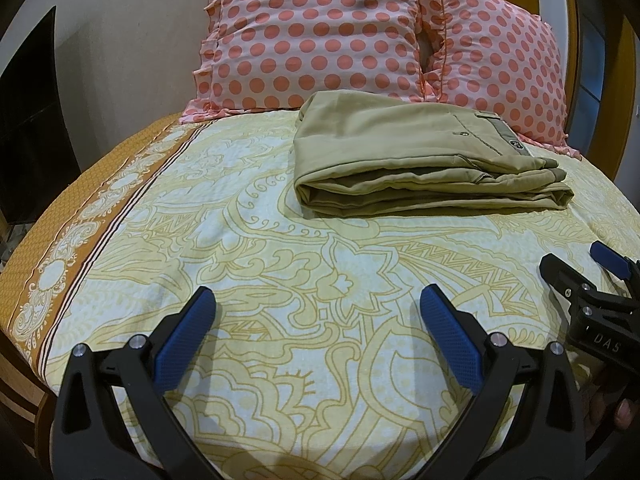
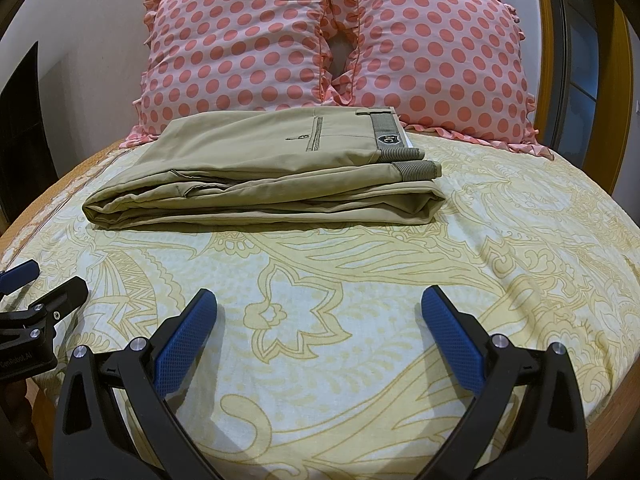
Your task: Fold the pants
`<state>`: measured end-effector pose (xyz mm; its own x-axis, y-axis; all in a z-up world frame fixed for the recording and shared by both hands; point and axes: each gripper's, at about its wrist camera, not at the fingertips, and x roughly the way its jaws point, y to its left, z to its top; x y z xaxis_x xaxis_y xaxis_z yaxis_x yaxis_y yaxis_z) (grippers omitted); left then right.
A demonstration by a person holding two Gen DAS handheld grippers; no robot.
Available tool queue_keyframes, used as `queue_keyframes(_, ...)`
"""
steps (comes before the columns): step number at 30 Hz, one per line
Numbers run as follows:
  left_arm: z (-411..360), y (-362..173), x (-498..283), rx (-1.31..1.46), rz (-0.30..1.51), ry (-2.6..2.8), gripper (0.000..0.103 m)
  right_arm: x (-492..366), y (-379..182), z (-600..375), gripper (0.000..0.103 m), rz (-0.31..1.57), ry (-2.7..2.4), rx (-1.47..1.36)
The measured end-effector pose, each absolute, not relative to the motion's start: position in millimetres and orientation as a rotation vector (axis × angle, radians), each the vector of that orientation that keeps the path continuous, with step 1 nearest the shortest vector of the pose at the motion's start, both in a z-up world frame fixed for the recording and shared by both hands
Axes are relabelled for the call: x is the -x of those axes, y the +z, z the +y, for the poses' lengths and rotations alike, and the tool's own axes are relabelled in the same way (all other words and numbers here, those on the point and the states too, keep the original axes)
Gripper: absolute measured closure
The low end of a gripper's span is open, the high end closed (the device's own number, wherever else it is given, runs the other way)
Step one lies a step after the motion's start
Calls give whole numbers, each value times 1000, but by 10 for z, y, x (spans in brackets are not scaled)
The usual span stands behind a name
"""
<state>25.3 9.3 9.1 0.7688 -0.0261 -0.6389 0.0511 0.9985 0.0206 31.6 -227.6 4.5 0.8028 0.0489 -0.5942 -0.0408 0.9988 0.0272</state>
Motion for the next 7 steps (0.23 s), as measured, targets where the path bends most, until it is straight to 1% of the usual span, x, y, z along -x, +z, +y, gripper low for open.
queue_keyframes(7,77,100,-254,-39,697,-44,2,-313,40,-2271,1,636,47,-14)
